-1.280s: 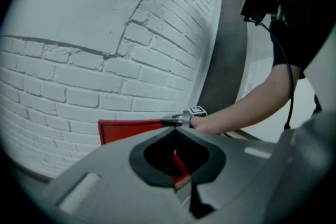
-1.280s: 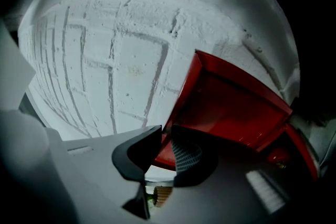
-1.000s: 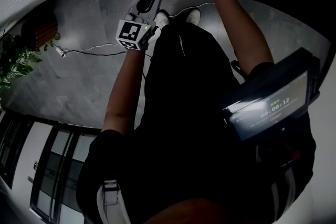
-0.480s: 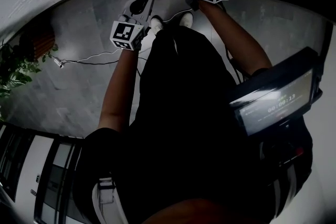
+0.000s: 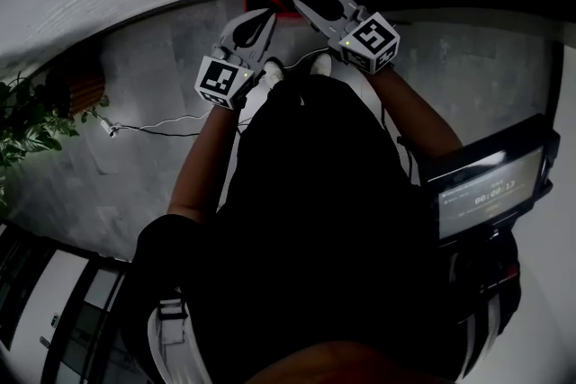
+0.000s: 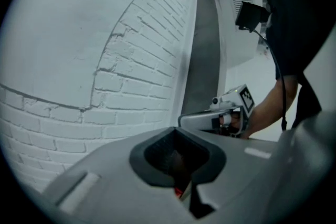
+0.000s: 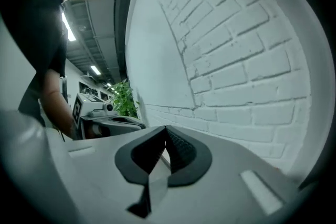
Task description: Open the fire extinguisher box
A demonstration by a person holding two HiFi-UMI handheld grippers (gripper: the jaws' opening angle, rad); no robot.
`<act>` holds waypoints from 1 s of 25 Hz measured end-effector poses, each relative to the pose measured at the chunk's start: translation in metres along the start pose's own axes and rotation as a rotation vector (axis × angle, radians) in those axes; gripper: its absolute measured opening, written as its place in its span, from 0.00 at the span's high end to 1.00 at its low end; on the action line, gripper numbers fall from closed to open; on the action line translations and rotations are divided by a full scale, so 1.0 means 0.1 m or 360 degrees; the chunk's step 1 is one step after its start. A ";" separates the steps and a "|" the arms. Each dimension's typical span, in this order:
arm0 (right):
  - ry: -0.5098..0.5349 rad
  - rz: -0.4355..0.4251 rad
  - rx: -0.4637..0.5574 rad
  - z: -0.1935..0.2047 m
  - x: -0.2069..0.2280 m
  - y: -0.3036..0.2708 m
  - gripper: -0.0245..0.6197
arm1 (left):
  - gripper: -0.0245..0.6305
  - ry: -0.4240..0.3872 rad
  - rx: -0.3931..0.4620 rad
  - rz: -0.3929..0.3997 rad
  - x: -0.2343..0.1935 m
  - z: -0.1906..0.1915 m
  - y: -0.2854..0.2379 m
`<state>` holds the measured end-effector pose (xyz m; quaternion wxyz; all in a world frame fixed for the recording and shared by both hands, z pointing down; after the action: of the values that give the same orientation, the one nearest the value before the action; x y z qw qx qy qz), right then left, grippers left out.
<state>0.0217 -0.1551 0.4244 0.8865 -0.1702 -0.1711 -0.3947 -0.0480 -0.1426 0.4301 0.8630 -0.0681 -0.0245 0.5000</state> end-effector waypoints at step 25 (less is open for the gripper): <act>0.0276 0.0013 0.0158 -0.66 -0.89 0.71 0.95 | 0.96 -0.0188 0.0164 0.0220 0.57 -0.90 0.09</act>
<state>0.0311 -0.0820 0.3154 0.9070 -0.0918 -0.1125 -0.3953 -0.0174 -0.0973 0.3379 0.8259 0.0046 -0.0449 0.5620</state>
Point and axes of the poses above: the fingertips, and each gripper's own axes: y backward along the fingers, x to its right, z out of its underside, the point moved 2 cm from there along y, backward along the fingers, and after that the axes turned 10 degrees about -y, right-handed, at the moved point
